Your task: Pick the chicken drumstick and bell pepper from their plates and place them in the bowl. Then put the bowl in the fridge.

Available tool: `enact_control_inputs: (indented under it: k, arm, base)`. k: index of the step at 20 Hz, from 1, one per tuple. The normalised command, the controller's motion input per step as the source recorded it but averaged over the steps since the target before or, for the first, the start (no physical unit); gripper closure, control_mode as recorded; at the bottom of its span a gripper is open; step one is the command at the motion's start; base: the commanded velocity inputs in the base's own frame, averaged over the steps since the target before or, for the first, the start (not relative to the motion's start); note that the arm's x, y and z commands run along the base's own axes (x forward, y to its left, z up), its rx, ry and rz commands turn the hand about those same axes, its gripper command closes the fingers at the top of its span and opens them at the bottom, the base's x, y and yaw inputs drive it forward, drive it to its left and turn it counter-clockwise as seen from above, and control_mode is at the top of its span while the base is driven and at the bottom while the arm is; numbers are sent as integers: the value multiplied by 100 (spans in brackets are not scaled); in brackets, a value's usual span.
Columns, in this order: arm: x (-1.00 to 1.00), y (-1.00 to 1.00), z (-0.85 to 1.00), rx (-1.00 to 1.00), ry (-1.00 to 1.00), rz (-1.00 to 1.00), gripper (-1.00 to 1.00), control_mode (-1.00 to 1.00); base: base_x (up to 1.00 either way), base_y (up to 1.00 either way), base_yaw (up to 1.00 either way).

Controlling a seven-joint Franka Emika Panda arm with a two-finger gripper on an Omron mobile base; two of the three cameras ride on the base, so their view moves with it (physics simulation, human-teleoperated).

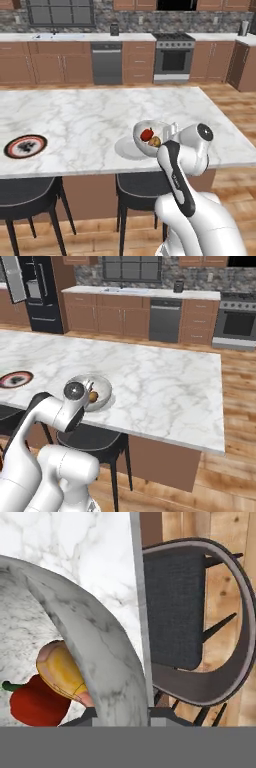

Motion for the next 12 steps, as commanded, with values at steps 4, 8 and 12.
enact_control_inputs:
  k: [4, 8, 12]
  arm:
    - [0, 0, 0, 0, 0, 0, 100, 100]
    - [0, 0, 0, 0, 0, 0, 100, 100]
    - [0, 0, 0, 0, 0, 0, 100, 100]
  base:
    - [-12, -29, -62]
    - [0, -33, -70]
    - [1, -43, -58]
